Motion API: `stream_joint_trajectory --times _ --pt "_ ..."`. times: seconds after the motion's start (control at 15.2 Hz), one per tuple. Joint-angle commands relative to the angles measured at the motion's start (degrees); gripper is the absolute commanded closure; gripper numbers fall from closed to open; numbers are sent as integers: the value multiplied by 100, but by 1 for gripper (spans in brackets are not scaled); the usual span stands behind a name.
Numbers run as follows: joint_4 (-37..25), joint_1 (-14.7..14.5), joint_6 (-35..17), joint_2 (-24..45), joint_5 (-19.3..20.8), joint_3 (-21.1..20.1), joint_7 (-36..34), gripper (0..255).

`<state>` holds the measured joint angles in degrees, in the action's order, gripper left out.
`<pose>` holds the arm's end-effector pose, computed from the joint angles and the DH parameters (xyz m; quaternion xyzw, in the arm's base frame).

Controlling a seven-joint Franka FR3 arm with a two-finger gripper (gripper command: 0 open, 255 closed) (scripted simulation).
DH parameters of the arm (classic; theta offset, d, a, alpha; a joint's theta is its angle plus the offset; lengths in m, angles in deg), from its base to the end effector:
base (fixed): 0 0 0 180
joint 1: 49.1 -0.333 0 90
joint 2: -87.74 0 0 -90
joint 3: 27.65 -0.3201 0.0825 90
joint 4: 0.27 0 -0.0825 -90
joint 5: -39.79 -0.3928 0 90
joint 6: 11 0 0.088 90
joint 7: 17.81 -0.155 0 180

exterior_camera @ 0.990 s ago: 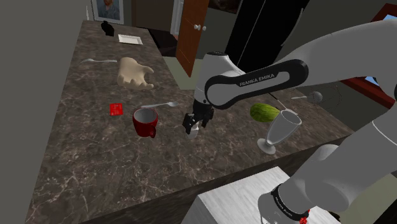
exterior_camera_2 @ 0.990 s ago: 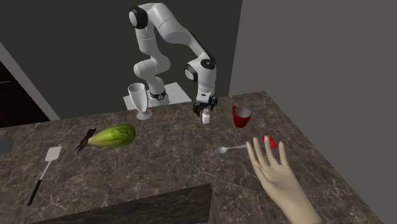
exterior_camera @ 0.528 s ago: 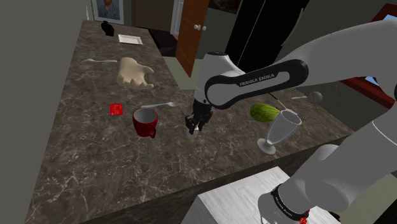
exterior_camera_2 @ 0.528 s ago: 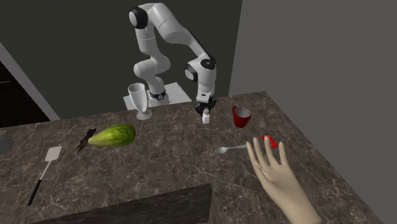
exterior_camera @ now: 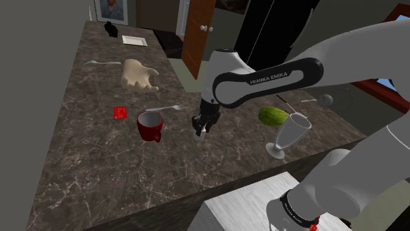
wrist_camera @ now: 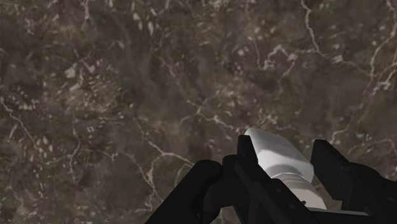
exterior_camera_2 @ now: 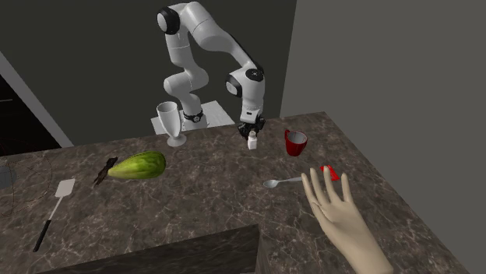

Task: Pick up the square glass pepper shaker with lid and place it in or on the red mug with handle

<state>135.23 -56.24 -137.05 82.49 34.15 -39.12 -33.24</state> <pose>0.4553 0.1600 0.3067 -0.9989 0.0035 0.0442 0.0174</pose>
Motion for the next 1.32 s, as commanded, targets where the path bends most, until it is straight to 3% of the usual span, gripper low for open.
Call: stream_joint_trajectory --times 0.0,1.25 --pt "-58 -6 171 -113 -15 -1 -7 255" --pt "-971 10 1680 -715 -44 67 -25 255"
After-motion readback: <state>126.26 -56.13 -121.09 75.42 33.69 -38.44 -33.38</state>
